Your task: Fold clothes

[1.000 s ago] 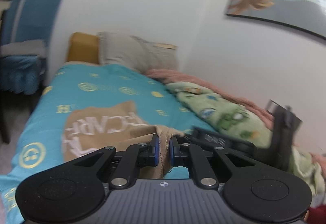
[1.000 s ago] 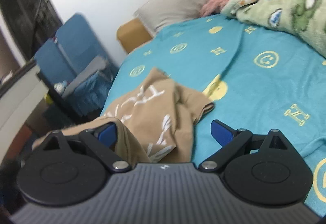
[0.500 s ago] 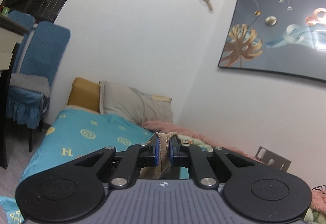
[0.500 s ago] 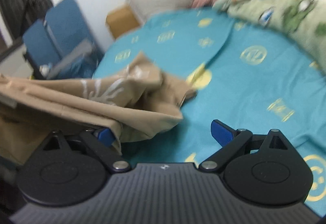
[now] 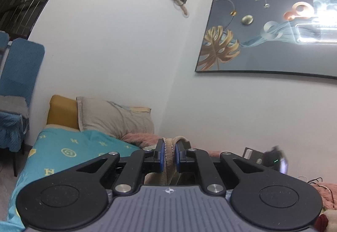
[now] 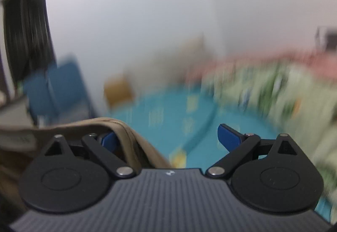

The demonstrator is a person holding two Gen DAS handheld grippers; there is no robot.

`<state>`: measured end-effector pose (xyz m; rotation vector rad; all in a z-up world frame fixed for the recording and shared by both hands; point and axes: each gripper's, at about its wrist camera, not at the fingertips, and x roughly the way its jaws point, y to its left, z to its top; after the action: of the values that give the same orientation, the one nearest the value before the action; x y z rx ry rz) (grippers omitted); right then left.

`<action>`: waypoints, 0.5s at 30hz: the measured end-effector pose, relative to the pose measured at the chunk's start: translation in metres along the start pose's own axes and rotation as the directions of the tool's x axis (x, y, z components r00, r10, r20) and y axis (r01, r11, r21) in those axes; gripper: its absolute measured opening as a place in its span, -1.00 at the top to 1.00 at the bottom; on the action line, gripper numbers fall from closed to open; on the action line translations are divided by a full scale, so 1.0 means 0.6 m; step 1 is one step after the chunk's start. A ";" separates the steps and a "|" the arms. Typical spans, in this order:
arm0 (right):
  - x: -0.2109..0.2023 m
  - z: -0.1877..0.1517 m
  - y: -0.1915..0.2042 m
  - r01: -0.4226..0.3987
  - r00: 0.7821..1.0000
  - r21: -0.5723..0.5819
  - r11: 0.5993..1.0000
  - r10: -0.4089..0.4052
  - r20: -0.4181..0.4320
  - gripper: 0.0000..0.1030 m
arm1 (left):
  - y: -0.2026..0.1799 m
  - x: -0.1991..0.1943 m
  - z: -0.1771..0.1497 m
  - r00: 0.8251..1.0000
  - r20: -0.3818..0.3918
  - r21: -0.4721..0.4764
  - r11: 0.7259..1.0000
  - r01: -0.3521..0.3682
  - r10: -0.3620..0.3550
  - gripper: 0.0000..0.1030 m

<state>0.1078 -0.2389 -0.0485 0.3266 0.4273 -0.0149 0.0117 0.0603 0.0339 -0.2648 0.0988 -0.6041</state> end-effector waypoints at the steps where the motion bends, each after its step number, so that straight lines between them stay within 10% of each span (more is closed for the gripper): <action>1: 0.024 -0.014 0.001 -0.032 0.995 0.007 0.999 0.032 -0.093 -0.89 | 0.003 0.004 -0.002 1.000 -0.014 -0.004 1.000 -0.018 0.018 0.79; 6: 0.070 -0.048 0.022 -0.037 0.972 -0.055 0.998 0.023 -0.232 -0.60 | 0.026 0.025 -0.009 0.990 -0.092 -0.043 0.992 -0.114 0.110 0.79; 15: 0.016 0.009 -0.019 0.093 0.993 0.013 0.996 -0.094 0.065 -0.61 | 0.075 0.068 -0.046 0.918 -0.339 -0.049 0.971 -0.234 0.204 0.71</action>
<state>0.1177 -0.2507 -0.0510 0.3153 0.3772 -0.1191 0.0649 0.0663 -0.0055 -0.2320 0.4770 -0.4157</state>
